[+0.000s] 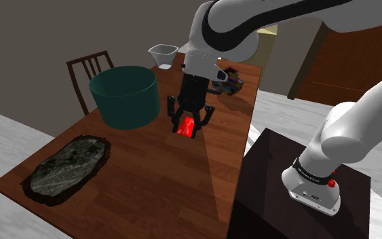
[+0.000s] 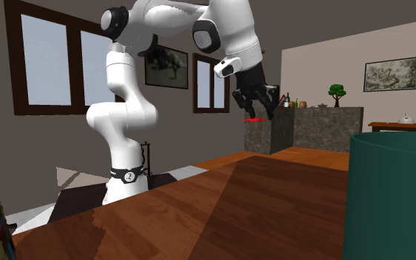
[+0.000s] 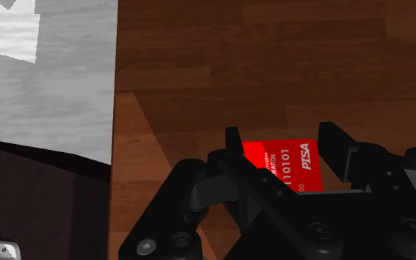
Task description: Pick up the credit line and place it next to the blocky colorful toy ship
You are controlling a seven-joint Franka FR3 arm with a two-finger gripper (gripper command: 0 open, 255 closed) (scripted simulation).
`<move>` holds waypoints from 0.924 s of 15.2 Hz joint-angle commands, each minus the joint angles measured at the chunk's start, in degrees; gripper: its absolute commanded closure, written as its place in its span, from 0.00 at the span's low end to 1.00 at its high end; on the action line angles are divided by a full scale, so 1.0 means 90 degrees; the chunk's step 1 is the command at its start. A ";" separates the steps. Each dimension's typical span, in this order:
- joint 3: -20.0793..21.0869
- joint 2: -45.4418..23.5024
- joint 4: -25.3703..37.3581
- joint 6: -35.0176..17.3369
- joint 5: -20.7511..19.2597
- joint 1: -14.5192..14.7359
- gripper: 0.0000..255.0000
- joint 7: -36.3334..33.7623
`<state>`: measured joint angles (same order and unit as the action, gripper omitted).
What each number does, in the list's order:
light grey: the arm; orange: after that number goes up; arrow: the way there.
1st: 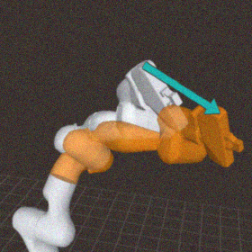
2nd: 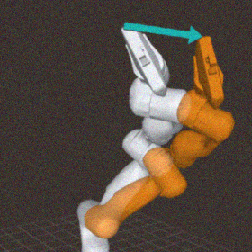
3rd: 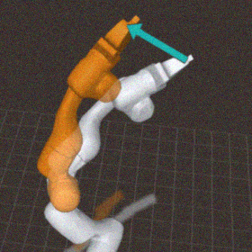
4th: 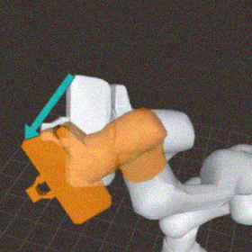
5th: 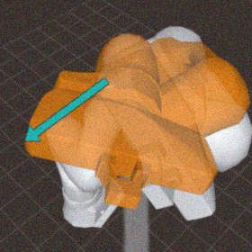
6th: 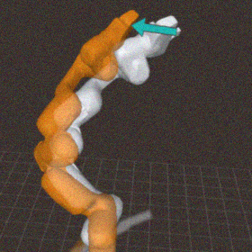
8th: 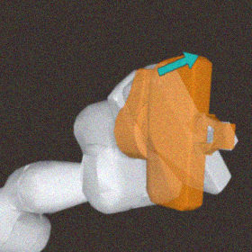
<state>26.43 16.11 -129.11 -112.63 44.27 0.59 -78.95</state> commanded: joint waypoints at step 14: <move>-0.0917 0.0247 0.0377 0.1248 -0.0496 -0.0506 1.00 0.0587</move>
<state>19.04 18.66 -125.74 -101.95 40.37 -3.37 -74.88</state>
